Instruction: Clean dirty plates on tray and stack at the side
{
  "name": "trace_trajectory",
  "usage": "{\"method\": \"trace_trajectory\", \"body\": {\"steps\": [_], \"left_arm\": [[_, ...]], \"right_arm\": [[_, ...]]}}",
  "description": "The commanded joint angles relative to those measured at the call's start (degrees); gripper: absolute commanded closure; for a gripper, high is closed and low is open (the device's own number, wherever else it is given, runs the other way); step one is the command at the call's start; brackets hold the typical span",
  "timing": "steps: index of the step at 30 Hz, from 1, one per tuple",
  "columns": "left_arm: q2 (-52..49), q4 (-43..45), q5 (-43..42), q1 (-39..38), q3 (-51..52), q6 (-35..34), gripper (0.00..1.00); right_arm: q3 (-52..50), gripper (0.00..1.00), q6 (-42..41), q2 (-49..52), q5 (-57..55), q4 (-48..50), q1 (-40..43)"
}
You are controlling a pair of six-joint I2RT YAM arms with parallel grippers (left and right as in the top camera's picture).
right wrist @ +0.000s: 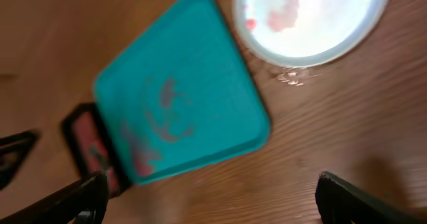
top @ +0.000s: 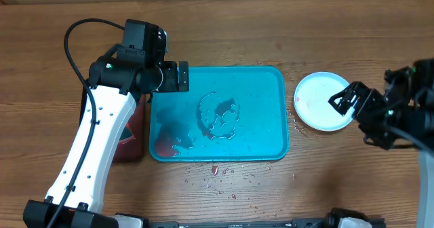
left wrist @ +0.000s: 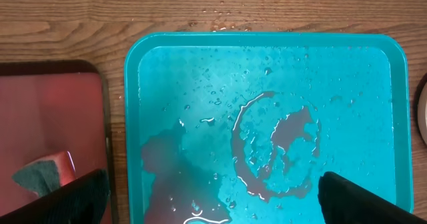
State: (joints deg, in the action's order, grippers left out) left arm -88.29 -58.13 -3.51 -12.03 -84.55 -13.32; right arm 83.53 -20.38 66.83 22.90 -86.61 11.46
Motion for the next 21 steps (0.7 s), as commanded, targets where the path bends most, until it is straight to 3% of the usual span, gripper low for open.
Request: {"method": "trace_trajectory", "body": {"steps": [1,9,15,21], "left_arm": [[-0.5,0.0,-0.5,-0.4,-0.7,0.5,0.0],[-0.5,0.0,-0.5,-0.4,-0.7,0.5,0.0],[-0.5,0.0,-0.5,-0.4,-0.7,0.5,0.0],[-0.5,0.0,-0.5,-0.4,-0.7,0.5,0.0]], "right_arm": [[0.9,0.0,-2.8,-2.6,6.8,0.1,-0.3],[0.3,0.0,-0.5,-3.4,-0.9,1.6,-0.3],[-9.3,0.0,24.2,-10.0,4.0,18.2,-4.9],[-28.5,0.0,32.2,-23.2,3.6,39.8,-10.8]]}}
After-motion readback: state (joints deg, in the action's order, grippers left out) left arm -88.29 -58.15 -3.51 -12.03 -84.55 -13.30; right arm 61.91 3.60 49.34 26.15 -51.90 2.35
